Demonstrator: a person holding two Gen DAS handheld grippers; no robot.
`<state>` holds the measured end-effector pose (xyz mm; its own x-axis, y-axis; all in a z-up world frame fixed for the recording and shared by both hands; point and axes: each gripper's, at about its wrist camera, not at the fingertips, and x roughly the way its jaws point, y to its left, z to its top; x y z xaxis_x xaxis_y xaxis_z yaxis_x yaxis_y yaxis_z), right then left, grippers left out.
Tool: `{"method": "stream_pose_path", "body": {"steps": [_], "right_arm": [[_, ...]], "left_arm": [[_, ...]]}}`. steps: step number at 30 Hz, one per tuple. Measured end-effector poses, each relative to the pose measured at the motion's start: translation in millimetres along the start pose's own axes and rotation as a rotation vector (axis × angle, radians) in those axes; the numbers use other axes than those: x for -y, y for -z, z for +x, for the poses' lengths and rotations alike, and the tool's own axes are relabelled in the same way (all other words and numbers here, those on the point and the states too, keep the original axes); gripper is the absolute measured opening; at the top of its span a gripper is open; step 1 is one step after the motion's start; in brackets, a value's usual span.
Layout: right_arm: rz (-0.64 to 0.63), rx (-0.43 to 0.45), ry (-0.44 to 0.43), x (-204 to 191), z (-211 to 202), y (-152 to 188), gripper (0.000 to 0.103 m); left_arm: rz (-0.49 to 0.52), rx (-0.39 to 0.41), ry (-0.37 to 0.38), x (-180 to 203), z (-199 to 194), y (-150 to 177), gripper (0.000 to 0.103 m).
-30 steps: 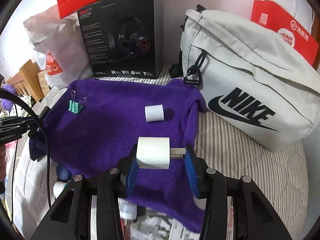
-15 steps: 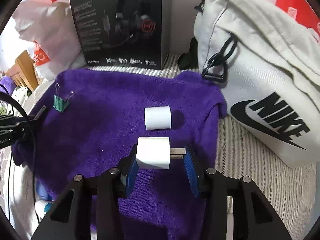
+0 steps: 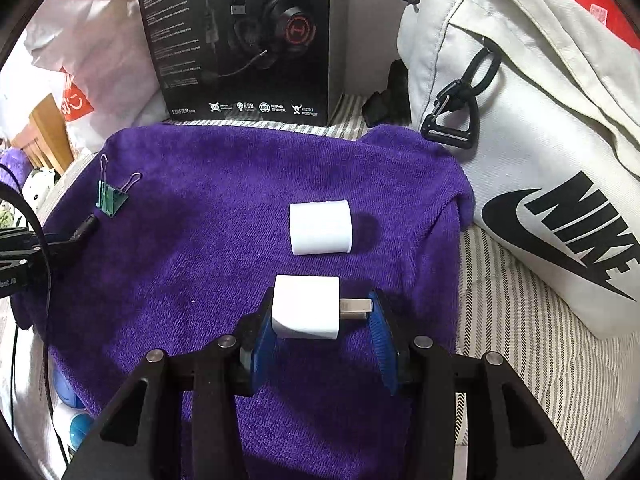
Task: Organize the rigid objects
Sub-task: 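Carry Horizon case over towel with left tool while right tool places charger there, then lower the Horizon case onto the towel and open the left tool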
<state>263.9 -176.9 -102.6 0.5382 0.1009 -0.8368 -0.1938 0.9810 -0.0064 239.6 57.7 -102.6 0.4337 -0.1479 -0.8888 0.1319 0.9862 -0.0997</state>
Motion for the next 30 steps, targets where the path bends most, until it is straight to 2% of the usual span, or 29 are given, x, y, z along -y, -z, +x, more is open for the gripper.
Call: {"method": "stream_pose_path", "body": {"steps": [3, 6, 14, 23, 26, 30], "right_arm": [[-0.006, -0.009, -0.030, 0.5, -3.4, -0.7, 0.055], [-0.003, -0.003, -0.020, 0.2, -12.5, 1.8, 0.062], [0.062, 0.023, -0.019, 2.4, -55.8, 18.0, 0.064], [0.128, 0.046, -0.043, 7.8, -99.4, 40.1, 0.064], [0.154, 0.056, -0.048, 12.8, -113.7, 47.9, 0.065], [0.182, 0.064, -0.054, 18.0, -132.5, 58.5, 0.065]], "left_arm": [[0.008, 0.001, -0.005, 1.2, 1.8, -1.2, 0.021], [0.022, 0.002, -0.016, 3.4, 3.1, -1.2, 0.021], [0.042, 0.008, -0.040, 7.6, 2.2, 3.2, 0.021], [0.053, -0.021, -0.040, 14.3, -3.5, 11.2, 0.039], [0.042, -0.040, -0.058, 14.3, -7.3, 13.0, 0.040], [0.022, -0.008, -0.066, 16.0, -32.7, 21.0, 0.040]]}}
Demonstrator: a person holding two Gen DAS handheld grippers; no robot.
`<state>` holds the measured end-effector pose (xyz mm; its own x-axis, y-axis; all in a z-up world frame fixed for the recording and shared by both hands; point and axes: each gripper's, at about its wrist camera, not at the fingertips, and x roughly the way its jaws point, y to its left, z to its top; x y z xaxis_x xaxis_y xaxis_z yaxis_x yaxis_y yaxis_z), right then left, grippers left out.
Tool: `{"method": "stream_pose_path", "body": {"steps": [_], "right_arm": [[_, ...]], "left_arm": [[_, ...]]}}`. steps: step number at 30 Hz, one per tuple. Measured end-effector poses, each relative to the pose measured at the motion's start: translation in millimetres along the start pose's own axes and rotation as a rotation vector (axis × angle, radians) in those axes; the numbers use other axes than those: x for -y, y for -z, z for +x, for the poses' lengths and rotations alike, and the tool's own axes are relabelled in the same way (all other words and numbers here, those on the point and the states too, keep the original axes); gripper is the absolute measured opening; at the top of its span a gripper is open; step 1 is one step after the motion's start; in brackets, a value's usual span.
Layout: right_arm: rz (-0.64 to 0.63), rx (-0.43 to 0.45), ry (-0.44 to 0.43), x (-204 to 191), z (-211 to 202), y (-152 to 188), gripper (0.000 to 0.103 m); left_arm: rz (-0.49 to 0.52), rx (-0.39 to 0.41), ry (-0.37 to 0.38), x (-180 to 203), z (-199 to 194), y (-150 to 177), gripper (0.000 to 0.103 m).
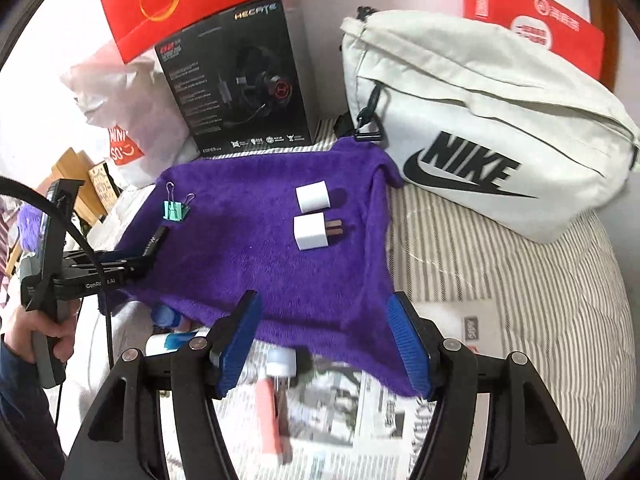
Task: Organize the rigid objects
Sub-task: 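Lower the Horizon case onto the towel and open the left tool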
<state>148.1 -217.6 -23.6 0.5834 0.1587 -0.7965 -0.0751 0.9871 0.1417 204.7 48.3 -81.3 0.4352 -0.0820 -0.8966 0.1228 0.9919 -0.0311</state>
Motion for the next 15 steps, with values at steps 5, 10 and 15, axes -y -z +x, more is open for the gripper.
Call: {"method": "stream_pose_path", "body": {"steps": [5, 10, 15], "right_arm": [[-0.001, 0.012, 0.009, 0.7, -20.3, 9.6, 0.066], [0.004, 0.022, 0.007, -1.2, -36.2, 17.3, 0.067], [-0.001, 0.039, 0.004, -3.0, -49.9, 27.7, 0.068]], "left_arm": [[0.050, 0.043, 0.002, 18.2, -36.7, 23.6, 0.040], [0.070, 0.030, 0.044, 38.0, -48.4, 54.9, 0.041], [0.066, 0.018, 0.093, 55.2, -47.9, 86.0, 0.041]]}}
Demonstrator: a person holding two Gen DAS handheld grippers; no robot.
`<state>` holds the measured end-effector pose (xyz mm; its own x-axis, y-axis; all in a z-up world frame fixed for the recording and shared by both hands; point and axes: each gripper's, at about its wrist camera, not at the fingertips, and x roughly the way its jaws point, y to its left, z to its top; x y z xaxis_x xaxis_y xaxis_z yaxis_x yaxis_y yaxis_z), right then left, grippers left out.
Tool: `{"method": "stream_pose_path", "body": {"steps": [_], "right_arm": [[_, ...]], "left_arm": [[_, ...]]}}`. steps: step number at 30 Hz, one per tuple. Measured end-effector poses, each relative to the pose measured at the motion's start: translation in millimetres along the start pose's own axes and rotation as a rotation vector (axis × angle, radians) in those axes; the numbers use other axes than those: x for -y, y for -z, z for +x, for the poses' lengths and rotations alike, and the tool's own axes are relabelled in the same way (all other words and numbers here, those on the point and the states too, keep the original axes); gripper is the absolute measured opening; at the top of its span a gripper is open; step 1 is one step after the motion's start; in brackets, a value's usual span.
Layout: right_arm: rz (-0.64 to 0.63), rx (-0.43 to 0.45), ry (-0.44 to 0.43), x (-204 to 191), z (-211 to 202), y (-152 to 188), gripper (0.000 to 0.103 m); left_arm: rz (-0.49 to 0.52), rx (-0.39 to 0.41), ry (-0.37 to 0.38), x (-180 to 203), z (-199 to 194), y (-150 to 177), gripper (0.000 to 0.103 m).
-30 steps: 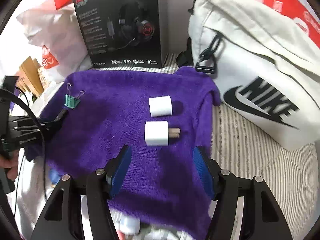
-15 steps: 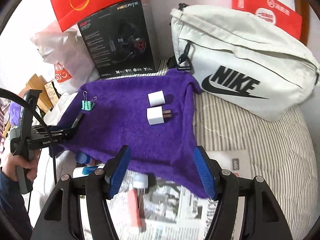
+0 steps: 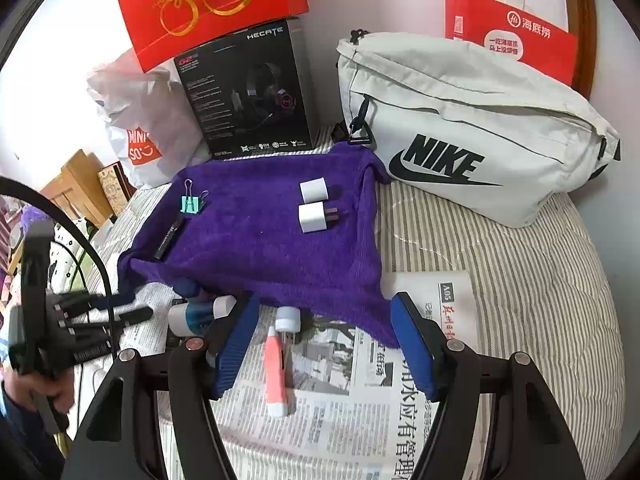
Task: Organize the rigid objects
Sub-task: 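Grasp the black-and-gold Grand Reserve box with the left tool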
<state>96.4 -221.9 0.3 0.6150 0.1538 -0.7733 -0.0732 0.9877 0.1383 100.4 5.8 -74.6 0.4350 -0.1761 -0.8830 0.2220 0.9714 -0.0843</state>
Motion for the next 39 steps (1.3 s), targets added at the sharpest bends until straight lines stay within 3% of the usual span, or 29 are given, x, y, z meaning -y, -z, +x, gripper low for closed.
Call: {"method": "stream_pose_path", "body": {"steps": [7, 10, 17, 25, 26, 27, 30, 39], "right_arm": [[-0.017, -0.012, 0.008, -5.8, -2.7, 14.4, 0.071], [-0.023, -0.026, 0.006, -8.5, 1.1, 19.1, 0.071], [-0.035, -0.050, 0.001, -10.2, 11.9, 25.6, 0.071], [-0.037, -0.088, -0.001, -8.2, 29.9, 29.4, 0.071], [-0.036, -0.092, 0.002, -6.9, 31.3, 30.0, 0.071], [-0.034, -0.094, 0.003, -5.8, 32.3, 30.6, 0.071], [-0.025, -0.104, 0.005, -0.7, 35.8, 32.9, 0.071], [-0.015, -0.135, -0.004, 6.2, 47.8, 38.9, 0.071]], "left_arm": [[-0.002, -0.045, 0.025, 20.4, 24.0, 13.2, 0.042], [0.031, -0.039, -0.015, 24.9, 27.6, 16.4, 0.042], [0.008, -0.049, -0.073, -2.0, 20.7, 23.2, 0.044], [0.085, -0.025, -0.052, 4.8, 30.7, 8.8, 0.044], [0.092, -0.021, -0.050, 5.8, 31.9, 6.8, 0.040], [0.098, -0.016, -0.044, 6.6, 32.2, 5.6, 0.024], [0.092, -0.016, -0.014, 4.3, 30.4, 4.2, 0.022], [0.090, -0.011, -0.023, 5.9, 31.1, 2.9, 0.022]]}}
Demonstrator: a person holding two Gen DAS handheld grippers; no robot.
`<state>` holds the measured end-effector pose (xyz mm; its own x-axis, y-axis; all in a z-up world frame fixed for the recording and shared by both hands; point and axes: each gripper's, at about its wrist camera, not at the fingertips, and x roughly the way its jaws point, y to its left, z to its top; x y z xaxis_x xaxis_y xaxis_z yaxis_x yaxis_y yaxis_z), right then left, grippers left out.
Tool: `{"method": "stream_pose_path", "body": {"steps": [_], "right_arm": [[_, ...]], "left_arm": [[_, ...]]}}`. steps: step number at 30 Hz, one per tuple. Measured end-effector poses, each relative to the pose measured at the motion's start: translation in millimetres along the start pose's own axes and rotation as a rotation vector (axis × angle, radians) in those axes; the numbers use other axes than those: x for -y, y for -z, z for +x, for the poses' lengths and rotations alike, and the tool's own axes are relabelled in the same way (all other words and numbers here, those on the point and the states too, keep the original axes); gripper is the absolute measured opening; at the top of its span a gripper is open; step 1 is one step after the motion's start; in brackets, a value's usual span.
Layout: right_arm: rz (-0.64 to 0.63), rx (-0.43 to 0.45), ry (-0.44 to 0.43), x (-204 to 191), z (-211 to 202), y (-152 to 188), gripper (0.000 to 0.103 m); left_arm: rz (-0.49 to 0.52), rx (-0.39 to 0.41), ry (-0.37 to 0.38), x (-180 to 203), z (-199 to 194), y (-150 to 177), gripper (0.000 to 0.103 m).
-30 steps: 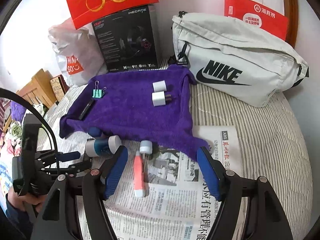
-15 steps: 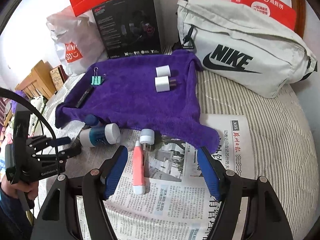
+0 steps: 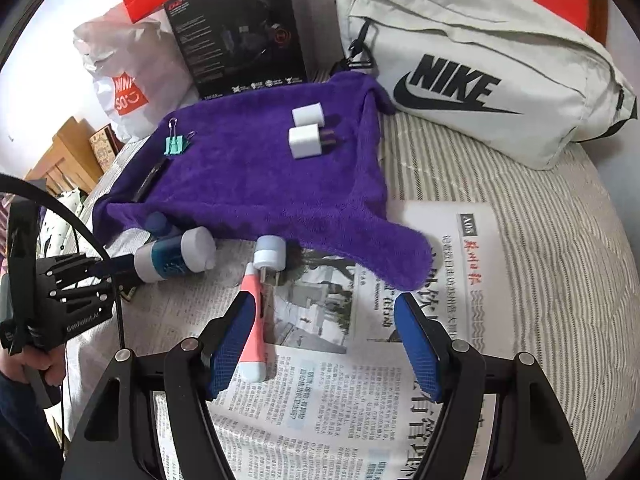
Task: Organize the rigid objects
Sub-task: 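Grasp the black-and-gold Grand Reserve box with the left tool, then lift the Grand Reserve box with left tool while right tool grasps the pink tube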
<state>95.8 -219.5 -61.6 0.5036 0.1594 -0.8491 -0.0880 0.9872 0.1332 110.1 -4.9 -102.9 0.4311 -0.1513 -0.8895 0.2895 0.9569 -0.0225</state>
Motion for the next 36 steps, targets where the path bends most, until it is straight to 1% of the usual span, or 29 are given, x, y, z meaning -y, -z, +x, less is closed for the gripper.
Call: {"method": "stream_pose_path", "body": {"steps": [3, 8, 11, 13, 15, 17, 18, 20, 21, 23, 30, 34, 36], "right_arm": [[-0.029, -0.009, -0.009, -9.0, 4.5, 1.1, 0.071], [-0.075, -0.031, -0.038, -27.8, 16.8, 5.2, 0.071], [-0.118, -0.049, -0.034, -39.7, 26.4, 10.7, 0.065], [-0.149, -0.056, -0.033, -46.7, 31.8, 14.9, 0.053], [-0.172, -0.063, -0.032, -52.3, 37.0, 18.5, 0.047], [-0.210, -0.041, 0.001, -58.8, 38.5, 21.9, 0.043], [-0.235, -0.036, 0.020, -62.1, 39.4, 23.4, 0.039], [-0.261, -0.016, 0.025, -65.0, 38.6, 26.7, 0.026], [-0.266, -0.008, 0.011, -66.5, 38.4, 28.4, 0.017], [-0.269, 0.001, 0.010, -66.0, 37.8, 30.3, 0.017], [-0.256, -0.043, 0.019, -57.0, 32.3, 31.8, 0.016], [-0.252, -0.032, 0.029, -58.0, 34.1, 33.1, 0.017], [-0.253, -0.022, 0.035, -59.0, 34.9, 33.8, 0.017]], "left_arm": [[-0.009, -0.007, -0.027, -2.0, -0.4, 1.9, 0.023], [-0.030, -0.004, -0.013, -9.9, -2.8, 10.1, 0.023], [-0.040, -0.001, -0.013, -12.5, -4.5, 12.3, 0.023], [-0.038, 0.000, -0.023, -11.3, -4.7, 12.4, 0.023], [-0.038, -0.001, -0.027, -10.9, -5.0, 11.8, 0.023], [-0.044, 0.000, -0.023, -11.9, -5.4, 11.7, 0.023], [-0.046, 0.001, -0.021, -12.2, -5.8, 12.2, 0.023], [-0.051, 0.004, -0.017, -13.1, -6.3, 12.6, 0.023], [-0.050, 0.006, -0.017, -13.1, -6.7, 12.8, 0.023], [-0.051, 0.008, -0.014, -13.7, -7.3, 13.3, 0.023], [-0.055, 0.013, -0.009, -16.5, -11.0, 17.2, 0.023], [-0.045, 0.019, -0.027, -13.0, -10.6, 17.5, 0.023], [-0.050, 0.021, -0.017, -14.6, -10.7, 17.3, 0.023]]}}
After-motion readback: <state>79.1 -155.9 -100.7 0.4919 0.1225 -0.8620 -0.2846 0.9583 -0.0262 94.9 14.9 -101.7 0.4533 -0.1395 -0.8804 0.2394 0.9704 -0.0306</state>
